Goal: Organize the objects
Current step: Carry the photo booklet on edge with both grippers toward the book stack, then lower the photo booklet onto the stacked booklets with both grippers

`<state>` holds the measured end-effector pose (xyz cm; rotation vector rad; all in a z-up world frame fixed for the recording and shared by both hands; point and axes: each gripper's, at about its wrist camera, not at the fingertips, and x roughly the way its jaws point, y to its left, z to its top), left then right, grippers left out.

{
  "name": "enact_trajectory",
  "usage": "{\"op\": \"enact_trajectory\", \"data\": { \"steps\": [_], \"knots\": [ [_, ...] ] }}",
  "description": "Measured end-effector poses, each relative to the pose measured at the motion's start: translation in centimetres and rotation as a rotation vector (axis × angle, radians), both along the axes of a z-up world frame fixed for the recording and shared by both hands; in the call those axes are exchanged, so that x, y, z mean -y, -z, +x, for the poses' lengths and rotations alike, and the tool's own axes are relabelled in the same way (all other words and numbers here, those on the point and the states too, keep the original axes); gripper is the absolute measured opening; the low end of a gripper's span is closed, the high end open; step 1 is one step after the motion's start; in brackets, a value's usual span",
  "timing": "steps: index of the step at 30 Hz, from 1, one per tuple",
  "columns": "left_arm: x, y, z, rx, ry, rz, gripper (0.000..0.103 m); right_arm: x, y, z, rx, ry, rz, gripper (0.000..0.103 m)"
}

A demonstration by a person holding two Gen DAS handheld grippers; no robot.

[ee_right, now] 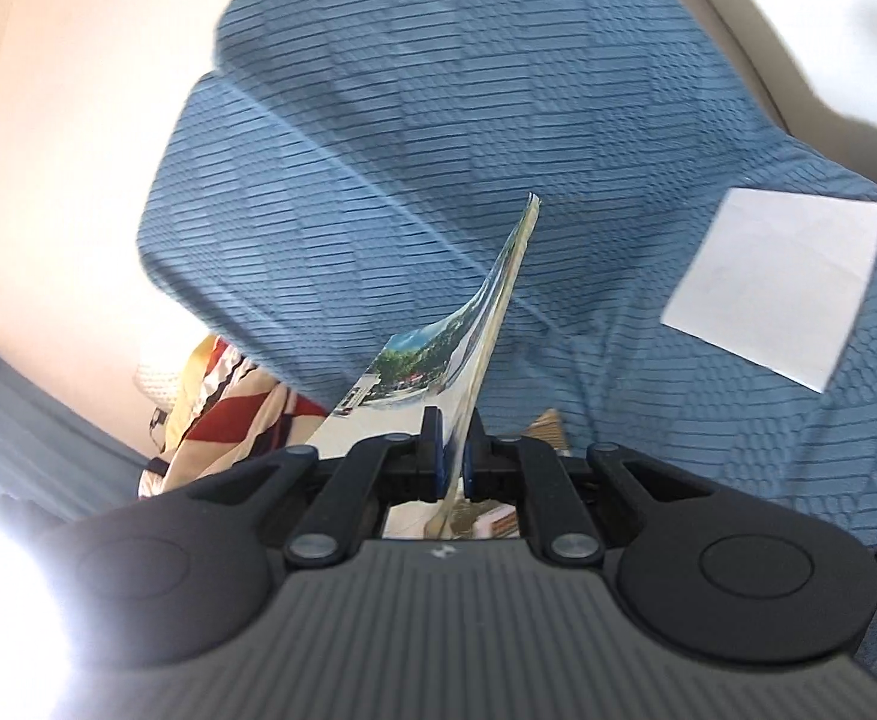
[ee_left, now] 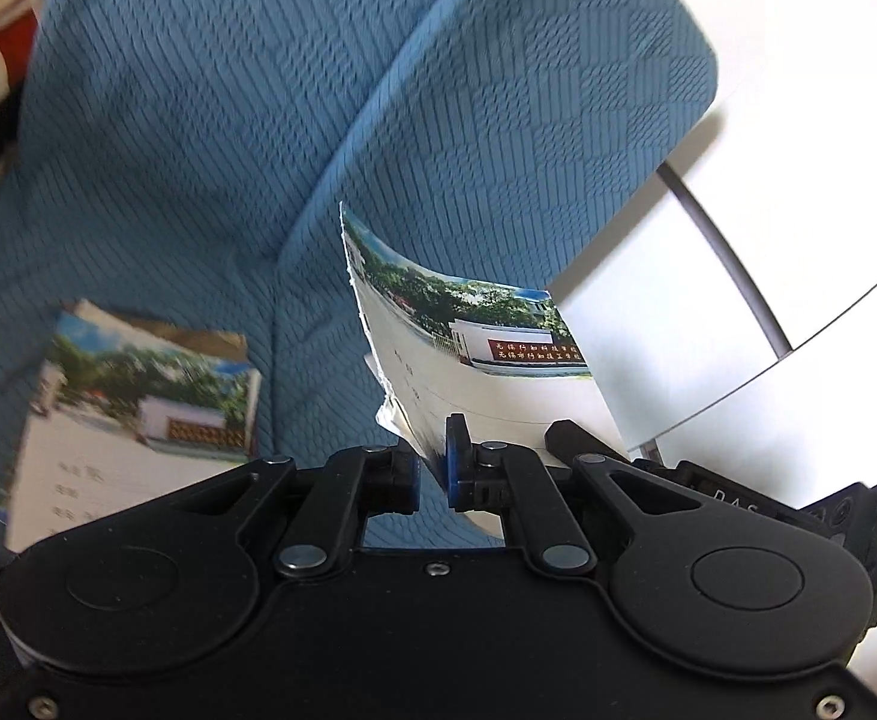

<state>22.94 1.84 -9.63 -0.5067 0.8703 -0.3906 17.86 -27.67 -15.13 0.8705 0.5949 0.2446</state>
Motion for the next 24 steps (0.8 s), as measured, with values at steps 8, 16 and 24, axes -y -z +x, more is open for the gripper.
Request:
{"op": "enact_trajectory", "data": {
  "steps": [8,16,24],
  "knots": [
    [-3.6,-3.0,-1.8,0.076,-0.043,-0.004,0.008,-3.1,-3.0,0.5,0.054,-0.063,-0.013,0.009],
    [-8.2,-2.7,-2.8,0.083,-0.098,-0.020,0.008,-7.4,-3.8,1.2,0.063,-0.121,-0.056,0.009],
    [-12.9,1.0,-2.9,0.032,-0.188,-0.056,0.008,-12.2,-1.5,2.2,0.022,-0.161,-0.122,0.009]
  ]
}}
